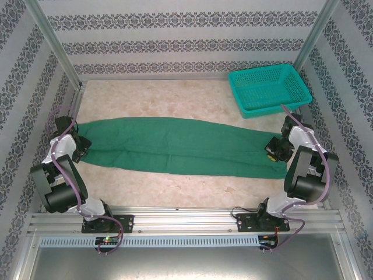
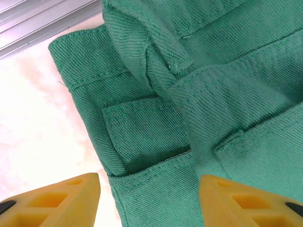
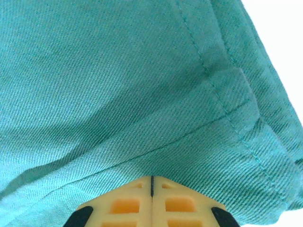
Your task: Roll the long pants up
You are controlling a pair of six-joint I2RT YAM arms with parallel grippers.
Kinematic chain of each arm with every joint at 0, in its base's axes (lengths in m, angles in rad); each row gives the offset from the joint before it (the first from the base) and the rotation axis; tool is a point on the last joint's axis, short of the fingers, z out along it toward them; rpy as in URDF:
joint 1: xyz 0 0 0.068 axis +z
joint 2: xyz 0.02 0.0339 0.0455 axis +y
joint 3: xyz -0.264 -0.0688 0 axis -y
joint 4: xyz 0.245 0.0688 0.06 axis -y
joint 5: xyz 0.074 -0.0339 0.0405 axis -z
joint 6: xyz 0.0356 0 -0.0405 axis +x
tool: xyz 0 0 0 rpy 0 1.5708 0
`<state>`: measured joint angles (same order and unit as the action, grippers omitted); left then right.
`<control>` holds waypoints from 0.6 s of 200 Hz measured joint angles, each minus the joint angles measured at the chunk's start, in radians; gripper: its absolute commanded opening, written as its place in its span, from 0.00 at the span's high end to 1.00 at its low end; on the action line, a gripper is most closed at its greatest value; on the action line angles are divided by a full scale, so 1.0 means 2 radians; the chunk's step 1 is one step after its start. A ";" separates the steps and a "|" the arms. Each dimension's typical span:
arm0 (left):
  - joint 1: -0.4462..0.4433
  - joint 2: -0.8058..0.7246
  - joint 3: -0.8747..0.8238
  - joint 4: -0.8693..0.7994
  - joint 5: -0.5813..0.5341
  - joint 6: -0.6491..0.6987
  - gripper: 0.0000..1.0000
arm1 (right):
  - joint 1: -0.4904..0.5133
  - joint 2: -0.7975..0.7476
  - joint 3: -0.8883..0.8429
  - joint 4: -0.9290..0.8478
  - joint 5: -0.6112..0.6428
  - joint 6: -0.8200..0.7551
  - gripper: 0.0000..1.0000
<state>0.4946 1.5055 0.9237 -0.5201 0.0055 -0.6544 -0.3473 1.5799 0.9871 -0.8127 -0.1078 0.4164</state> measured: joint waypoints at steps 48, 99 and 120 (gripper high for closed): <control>0.006 0.019 0.000 0.009 -0.009 -0.010 0.43 | 0.000 -0.009 -0.012 0.005 0.000 0.000 1.00; 0.006 0.019 0.000 0.041 -0.008 -0.030 0.43 | 0.000 -0.020 -0.015 0.011 0.000 0.000 1.00; 0.006 0.019 0.000 0.061 -0.008 -0.037 0.42 | 0.000 -0.020 -0.016 0.017 -0.004 0.001 1.00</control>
<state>0.5060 1.5429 0.9237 -0.3977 -0.0113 -0.7280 -0.3470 1.5398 0.9558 -0.7795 -0.1165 0.4191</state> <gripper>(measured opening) 0.579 0.064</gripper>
